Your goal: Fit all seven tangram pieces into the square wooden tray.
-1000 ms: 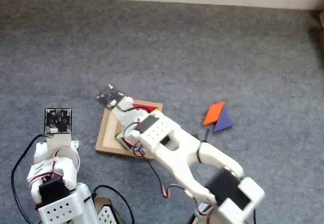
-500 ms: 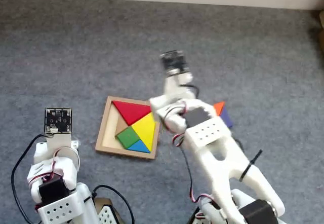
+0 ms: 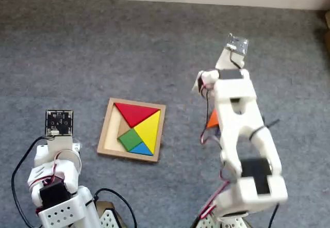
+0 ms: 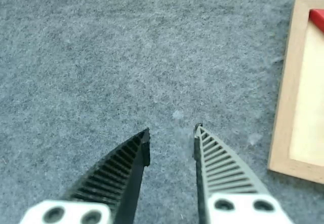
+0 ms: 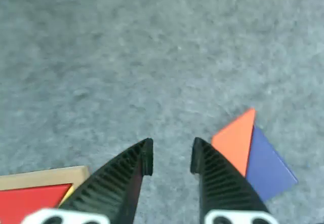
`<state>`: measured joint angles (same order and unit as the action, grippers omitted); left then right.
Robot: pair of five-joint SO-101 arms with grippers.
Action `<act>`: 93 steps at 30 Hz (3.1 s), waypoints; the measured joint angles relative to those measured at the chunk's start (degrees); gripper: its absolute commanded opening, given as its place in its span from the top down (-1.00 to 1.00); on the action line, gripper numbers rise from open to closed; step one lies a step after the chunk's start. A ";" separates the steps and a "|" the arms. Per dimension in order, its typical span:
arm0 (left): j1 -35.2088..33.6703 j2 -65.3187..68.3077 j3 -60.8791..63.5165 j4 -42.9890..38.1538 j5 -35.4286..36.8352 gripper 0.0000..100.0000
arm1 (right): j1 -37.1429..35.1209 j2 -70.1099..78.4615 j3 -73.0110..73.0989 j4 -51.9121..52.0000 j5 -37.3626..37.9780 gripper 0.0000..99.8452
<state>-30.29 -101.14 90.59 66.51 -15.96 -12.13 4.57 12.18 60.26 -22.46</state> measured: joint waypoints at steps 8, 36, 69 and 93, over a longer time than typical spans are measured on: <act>0.00 0.00 0.00 0.00 0.00 0.68 | 2.81 20.92 -20.13 8.97 -0.35 0.69; 0.18 0.00 0.00 0.00 0.00 0.68 | 9.67 29.19 -36.22 23.03 -0.35 0.69; 0.18 0.00 0.00 0.00 0.00 0.68 | -9.67 14.07 -31.12 39.65 13.54 0.99; 0.18 0.00 0.18 0.00 0.00 0.68 | -14.07 -28.04 33.93 9.49 45.71 0.49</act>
<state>-30.11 -101.14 90.77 66.51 -15.96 -26.20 -23.47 46.11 69.76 23.25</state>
